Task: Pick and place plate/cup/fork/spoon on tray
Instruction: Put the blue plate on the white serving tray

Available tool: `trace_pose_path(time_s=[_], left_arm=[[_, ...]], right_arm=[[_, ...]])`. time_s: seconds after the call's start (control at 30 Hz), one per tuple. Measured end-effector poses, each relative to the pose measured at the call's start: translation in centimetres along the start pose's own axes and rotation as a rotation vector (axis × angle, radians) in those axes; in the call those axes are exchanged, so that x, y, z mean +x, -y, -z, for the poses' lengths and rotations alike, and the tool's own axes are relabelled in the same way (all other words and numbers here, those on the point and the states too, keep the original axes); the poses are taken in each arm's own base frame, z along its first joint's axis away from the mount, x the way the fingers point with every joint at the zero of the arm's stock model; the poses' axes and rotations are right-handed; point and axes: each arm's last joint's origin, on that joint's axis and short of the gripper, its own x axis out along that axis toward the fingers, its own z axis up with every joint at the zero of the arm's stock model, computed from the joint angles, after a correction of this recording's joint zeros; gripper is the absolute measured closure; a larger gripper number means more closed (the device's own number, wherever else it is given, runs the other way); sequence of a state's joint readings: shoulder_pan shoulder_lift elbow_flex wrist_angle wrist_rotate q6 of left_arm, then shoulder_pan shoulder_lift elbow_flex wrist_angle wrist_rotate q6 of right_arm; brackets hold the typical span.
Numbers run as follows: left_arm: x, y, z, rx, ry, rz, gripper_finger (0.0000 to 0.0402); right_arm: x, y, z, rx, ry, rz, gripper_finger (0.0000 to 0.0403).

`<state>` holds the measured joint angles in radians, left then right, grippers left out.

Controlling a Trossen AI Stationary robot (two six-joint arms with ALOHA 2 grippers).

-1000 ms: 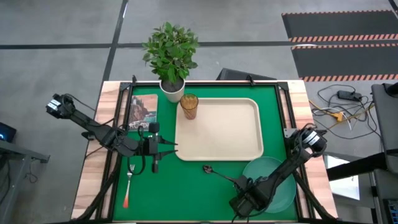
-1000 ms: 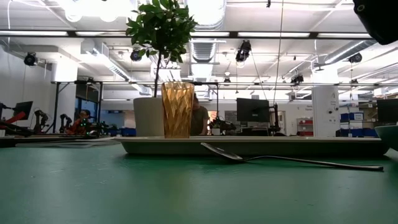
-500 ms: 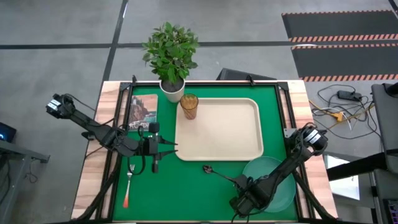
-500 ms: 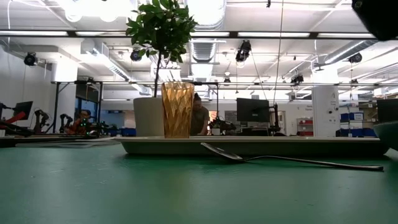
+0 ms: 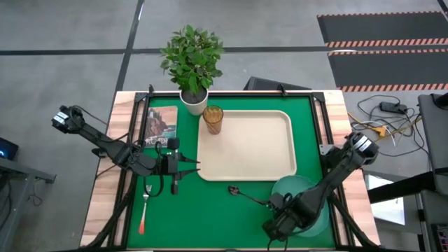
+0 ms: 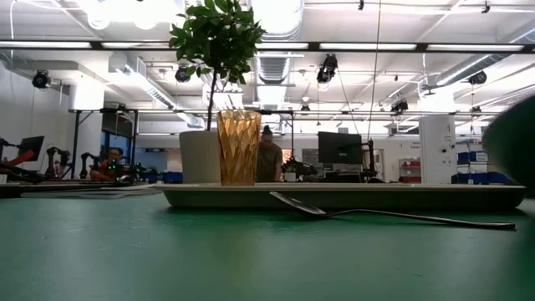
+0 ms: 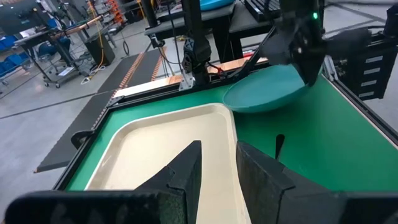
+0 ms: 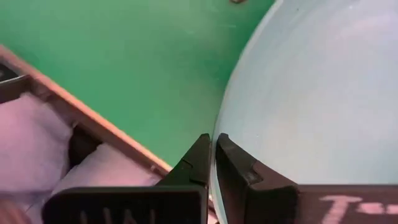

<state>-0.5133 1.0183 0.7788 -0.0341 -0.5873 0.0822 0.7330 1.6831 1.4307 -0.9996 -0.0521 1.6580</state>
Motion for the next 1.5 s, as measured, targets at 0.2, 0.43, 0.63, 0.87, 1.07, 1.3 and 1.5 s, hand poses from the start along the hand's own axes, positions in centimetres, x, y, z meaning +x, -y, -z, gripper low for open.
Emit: trace_pose_path(time_s=[0.2,0.43,0.63,0.87,1.07,1.3,1.5], left_arm=[[0.0,0.0,0.0,0.000,0.000,0.000,0.0319],[0.0,0.0,0.0,-0.001,0.000,0.000,0.0319],[0.0,0.0,0.0,0.000,0.000,-0.001,0.0319],[0.0,0.0,0.0,0.000,0.000,-0.001,0.0319],[0.0,0.0,0.0,0.000,-0.001,-0.001,0.0319],[0.0,0.0,0.0,-0.005,-0.001,0.000,0.0319],[0.0,0.0,0.1,-0.019,-0.007,0.000,0.0319]], right_arm=[[-4.1,1.1,0.3,-0.046,0.053,-0.112,0.0394],[-9.6,1.9,0.7,-0.191,0.240,-0.403,0.0394],[-13.3,1.7,0.1,-0.375,0.531,-0.596,0.0394],[-13.5,0.9,-1.9,-0.614,0.831,-0.457,0.0394],[-11.1,0.3,-5.4,-0.755,0.865,-0.201,0.0394],[-8.4,1.8,-11.2,-0.759,0.650,0.036,0.0394],[-6.7,2.4,-14.1,-0.767,0.554,0.130,0.0394]])
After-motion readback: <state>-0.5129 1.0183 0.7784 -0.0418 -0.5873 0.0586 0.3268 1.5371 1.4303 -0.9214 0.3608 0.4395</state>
